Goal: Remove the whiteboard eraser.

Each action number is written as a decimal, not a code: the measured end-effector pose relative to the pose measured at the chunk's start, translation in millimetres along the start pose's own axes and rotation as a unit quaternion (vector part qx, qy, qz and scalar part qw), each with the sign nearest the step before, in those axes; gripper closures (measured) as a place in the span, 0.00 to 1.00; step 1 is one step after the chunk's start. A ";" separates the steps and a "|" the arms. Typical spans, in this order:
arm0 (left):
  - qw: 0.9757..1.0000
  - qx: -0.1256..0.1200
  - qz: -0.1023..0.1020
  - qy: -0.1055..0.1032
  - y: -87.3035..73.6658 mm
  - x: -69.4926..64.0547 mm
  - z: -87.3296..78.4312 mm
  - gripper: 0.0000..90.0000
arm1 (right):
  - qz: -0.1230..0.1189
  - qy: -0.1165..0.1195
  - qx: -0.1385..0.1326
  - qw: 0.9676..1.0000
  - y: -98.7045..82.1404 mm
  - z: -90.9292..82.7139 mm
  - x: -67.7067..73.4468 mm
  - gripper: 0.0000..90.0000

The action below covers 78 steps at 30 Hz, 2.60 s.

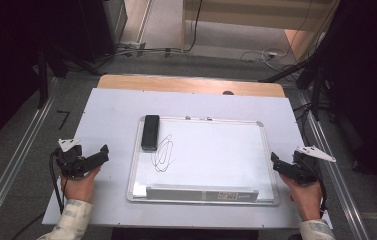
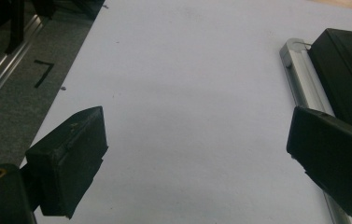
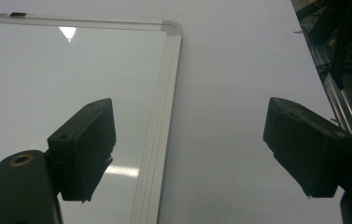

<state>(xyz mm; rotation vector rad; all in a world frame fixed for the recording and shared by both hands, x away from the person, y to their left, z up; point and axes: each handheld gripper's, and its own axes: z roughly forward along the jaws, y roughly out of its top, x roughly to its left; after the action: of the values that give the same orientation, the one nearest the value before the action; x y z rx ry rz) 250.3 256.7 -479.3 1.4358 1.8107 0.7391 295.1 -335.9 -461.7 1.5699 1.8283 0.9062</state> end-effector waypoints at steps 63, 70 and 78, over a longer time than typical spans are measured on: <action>0.997 0.012 0.056 -0.054 40.7 -115.4 62.1 0.09 | 0.006 -0.006 0.013 1.000 -2.2 4.3 0.8 0.16; 0.996 0.031 0.064 -0.055 46.3 -129.7 77.9 0.16 | 0.005 -0.006 0.015 1.000 -3.0 5.1 -0.6 0.16; 0.995 0.038 0.068 -0.054 48.4 -138.2 94.0 0.25 | 0.005 -0.003 0.015 1.000 -3.0 5.2 0.0 0.16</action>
<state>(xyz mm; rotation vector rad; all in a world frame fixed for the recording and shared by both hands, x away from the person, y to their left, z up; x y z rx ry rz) 373.2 133.8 -472.9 1.6308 1.6860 0.6529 297.3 -335.4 -467.3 1.5994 1.8403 0.8802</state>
